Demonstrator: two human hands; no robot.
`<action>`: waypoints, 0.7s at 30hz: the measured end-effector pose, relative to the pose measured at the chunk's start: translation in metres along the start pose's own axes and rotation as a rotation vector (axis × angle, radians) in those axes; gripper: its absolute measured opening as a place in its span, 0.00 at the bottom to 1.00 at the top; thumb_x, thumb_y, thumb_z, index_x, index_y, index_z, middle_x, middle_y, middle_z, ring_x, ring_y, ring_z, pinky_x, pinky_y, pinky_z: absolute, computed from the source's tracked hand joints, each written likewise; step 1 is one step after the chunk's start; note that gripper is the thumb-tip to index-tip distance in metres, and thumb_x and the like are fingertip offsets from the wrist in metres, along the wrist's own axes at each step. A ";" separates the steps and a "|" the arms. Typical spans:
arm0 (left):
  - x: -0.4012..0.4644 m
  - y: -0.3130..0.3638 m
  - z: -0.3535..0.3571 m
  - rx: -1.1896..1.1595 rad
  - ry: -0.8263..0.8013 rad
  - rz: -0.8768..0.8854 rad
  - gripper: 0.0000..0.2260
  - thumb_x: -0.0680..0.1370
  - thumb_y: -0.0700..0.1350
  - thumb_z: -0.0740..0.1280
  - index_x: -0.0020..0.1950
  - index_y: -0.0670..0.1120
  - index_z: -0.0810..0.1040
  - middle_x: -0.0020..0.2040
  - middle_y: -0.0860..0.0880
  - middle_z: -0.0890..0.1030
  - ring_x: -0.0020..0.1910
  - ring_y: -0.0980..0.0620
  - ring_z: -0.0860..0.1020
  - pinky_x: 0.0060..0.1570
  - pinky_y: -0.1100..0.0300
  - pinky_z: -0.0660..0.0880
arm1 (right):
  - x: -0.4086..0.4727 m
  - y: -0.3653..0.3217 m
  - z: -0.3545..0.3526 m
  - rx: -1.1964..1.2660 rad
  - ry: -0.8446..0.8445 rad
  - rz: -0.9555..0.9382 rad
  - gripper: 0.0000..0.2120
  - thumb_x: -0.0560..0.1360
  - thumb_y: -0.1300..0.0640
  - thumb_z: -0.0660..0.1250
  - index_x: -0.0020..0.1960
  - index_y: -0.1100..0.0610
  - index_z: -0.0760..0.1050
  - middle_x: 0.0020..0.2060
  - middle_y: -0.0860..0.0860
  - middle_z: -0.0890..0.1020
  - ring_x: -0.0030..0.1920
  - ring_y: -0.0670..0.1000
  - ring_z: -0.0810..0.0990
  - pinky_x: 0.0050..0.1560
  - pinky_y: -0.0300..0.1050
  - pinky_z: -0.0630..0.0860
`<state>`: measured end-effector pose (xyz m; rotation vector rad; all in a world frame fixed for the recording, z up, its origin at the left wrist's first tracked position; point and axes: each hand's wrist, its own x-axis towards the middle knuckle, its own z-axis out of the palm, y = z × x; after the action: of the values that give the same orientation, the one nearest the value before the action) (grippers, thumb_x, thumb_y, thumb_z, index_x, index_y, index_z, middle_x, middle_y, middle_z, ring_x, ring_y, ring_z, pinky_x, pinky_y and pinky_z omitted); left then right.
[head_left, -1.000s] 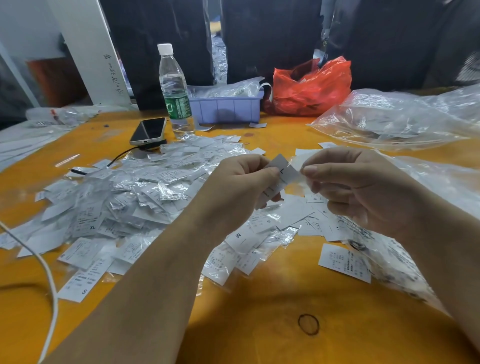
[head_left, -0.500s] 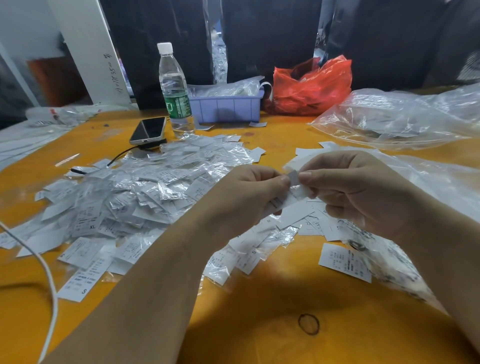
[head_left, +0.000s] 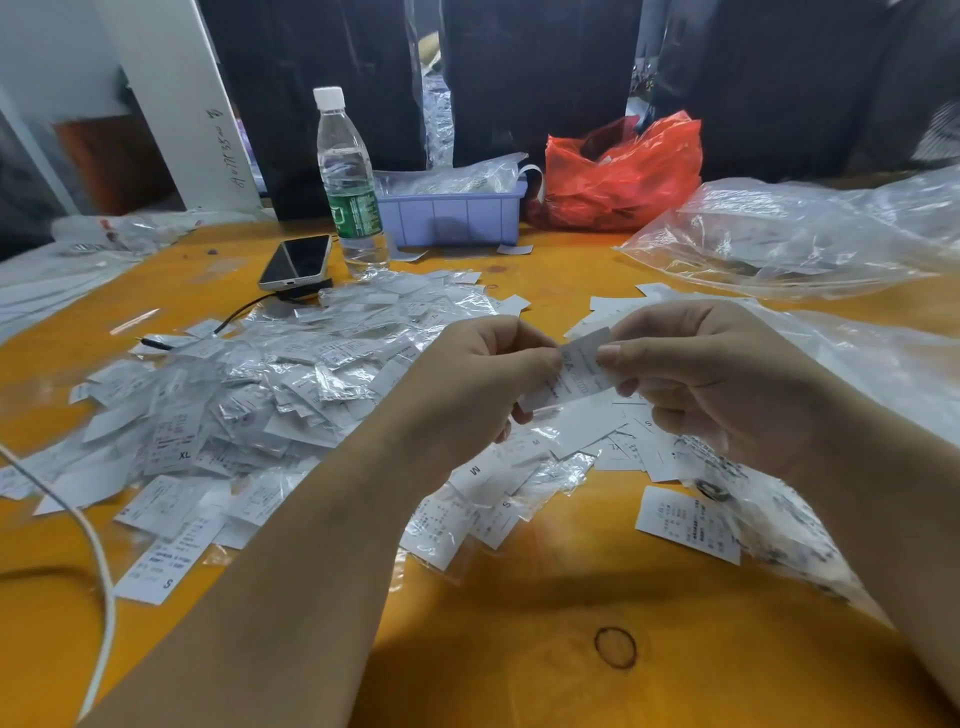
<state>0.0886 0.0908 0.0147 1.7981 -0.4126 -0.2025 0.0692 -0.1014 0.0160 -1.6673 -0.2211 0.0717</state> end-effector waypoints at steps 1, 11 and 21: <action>0.000 -0.001 0.001 0.003 0.008 0.012 0.06 0.79 0.39 0.66 0.43 0.44 0.80 0.33 0.50 0.77 0.28 0.55 0.72 0.27 0.62 0.68 | 0.000 0.001 0.001 -0.015 -0.017 0.000 0.02 0.66 0.57 0.72 0.36 0.54 0.84 0.26 0.50 0.75 0.23 0.44 0.60 0.23 0.35 0.56; 0.001 0.000 -0.004 -0.071 0.034 -0.001 0.04 0.79 0.40 0.66 0.46 0.43 0.80 0.37 0.48 0.81 0.31 0.54 0.76 0.27 0.62 0.70 | 0.001 0.002 0.000 -0.004 0.022 -0.005 0.09 0.64 0.55 0.72 0.42 0.59 0.84 0.27 0.51 0.75 0.25 0.45 0.60 0.26 0.38 0.55; 0.000 -0.002 0.001 -0.004 0.065 0.078 0.03 0.77 0.38 0.68 0.45 0.43 0.81 0.33 0.51 0.82 0.31 0.56 0.76 0.26 0.62 0.70 | 0.002 0.009 0.003 -0.028 0.023 -0.001 0.16 0.61 0.51 0.76 0.41 0.62 0.81 0.28 0.57 0.64 0.23 0.46 0.59 0.22 0.36 0.60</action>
<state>0.0890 0.0906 0.0128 1.7762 -0.4345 -0.0900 0.0719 -0.0993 0.0073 -1.6948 -0.2058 0.0490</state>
